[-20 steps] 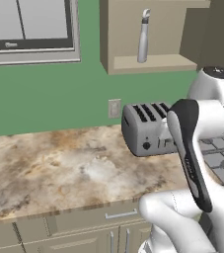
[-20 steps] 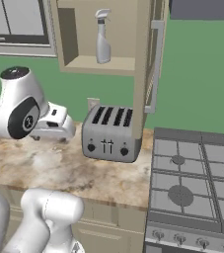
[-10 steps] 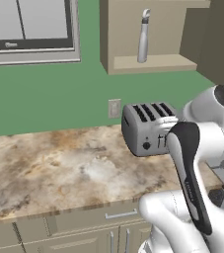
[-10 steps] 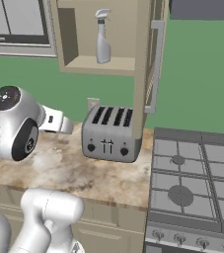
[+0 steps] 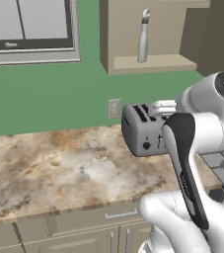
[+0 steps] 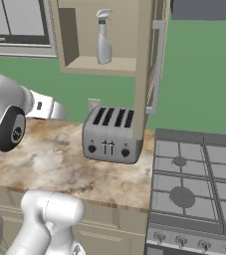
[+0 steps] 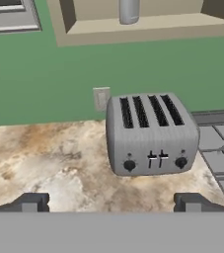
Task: Open the cabinet. Pick the spray and place it next to the sink. Then close the cabinet.
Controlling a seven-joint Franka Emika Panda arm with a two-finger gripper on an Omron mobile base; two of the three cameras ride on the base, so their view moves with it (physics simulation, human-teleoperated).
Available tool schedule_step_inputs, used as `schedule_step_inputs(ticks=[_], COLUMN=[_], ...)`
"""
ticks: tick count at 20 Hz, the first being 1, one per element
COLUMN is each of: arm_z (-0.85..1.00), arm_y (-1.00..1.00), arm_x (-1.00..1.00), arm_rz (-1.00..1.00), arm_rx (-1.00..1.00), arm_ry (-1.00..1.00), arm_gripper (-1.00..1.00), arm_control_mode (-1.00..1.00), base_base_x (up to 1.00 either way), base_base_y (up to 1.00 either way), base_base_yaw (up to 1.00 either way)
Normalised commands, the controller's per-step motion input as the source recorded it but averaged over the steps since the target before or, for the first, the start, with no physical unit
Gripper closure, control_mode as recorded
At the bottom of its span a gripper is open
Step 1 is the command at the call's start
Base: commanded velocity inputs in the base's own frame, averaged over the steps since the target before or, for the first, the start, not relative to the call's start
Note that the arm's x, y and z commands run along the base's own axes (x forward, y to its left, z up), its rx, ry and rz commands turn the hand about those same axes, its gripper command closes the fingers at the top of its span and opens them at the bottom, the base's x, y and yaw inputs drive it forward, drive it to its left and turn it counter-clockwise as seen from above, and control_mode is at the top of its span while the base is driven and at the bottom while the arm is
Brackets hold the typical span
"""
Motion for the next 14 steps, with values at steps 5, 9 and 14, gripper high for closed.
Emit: schedule_step_inputs(ticks=[5,9,14], arm_z=[0.30,0.00,-0.05], arm_y=[0.00,0.00,0.00], arm_x=[0.08,0.36,0.52], arm_rz=[-0.01,0.00,0.00], arm_rx=[0.00,0.00,0.02], arm_ry=[-0.06,-0.22,-0.22], arm_gripper=[-1.00,-1.00,-1.00], arm_control_mode=[-1.00,-1.00,-1.00], base_base_x=[0.00,0.00,0.00], base_base_y=[0.00,0.00,0.00], base_base_yaw=[0.00,0.00,0.00])
